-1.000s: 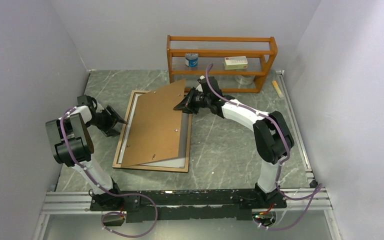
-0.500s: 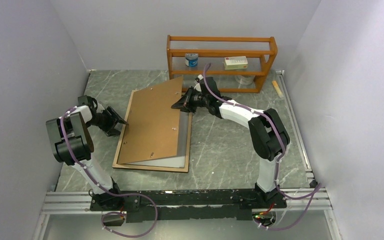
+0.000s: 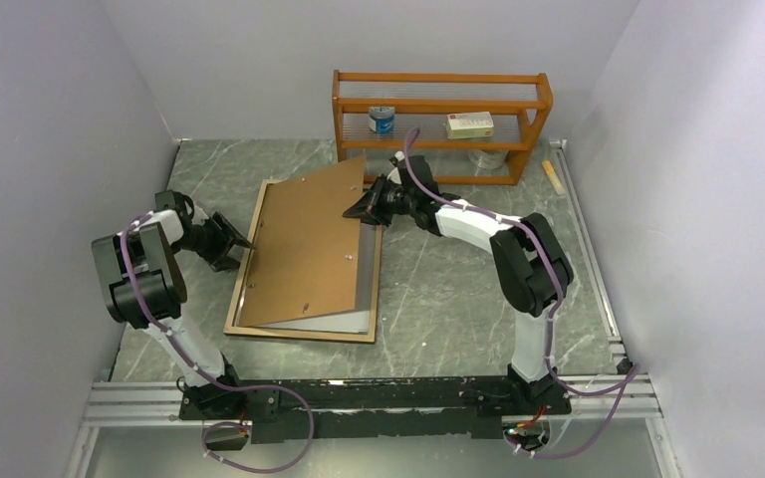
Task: Put the photo into the frame
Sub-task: Place the photo frame item in the photo frame.
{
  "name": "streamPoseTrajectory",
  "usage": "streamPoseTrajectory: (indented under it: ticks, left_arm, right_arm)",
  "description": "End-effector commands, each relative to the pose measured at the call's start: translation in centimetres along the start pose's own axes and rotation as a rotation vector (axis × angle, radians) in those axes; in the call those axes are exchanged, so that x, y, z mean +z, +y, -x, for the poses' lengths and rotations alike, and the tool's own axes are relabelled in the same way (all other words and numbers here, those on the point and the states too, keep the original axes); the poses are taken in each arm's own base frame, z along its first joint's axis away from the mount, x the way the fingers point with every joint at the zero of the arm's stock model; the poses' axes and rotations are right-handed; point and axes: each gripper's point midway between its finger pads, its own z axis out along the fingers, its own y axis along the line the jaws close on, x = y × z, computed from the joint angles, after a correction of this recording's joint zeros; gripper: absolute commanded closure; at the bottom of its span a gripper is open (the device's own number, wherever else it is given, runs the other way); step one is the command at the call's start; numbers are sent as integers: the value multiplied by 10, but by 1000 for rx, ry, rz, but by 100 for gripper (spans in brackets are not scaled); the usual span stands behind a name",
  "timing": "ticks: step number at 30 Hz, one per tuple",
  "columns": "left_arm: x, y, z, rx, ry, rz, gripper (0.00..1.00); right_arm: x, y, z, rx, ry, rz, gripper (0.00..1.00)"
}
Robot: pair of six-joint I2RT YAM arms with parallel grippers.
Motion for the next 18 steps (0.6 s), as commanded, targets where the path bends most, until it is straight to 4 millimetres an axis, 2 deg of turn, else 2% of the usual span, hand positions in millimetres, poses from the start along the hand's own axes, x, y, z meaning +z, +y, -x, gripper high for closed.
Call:
streamPoseTrajectory:
  ticks: [1, 6, 12, 18]
  left_arm:
    - [2, -7, -1, -1, 25, -27, 37]
    - [4, -11, -5, -7, 47, -54, 37]
    - [5, -23, -11, -27, 84, -133, 37]
    - [3, -29, -19, -51, 113, -175, 38]
  right_arm:
    - [-1, 15, 20, -56, -62, 71, 100]
    - [4, 6, 13, -18, -29, 76, 100]
    - [5, -4, 8, 19, -10, 36, 91]
    - [5, -18, 0, 63, 7, 9, 90]
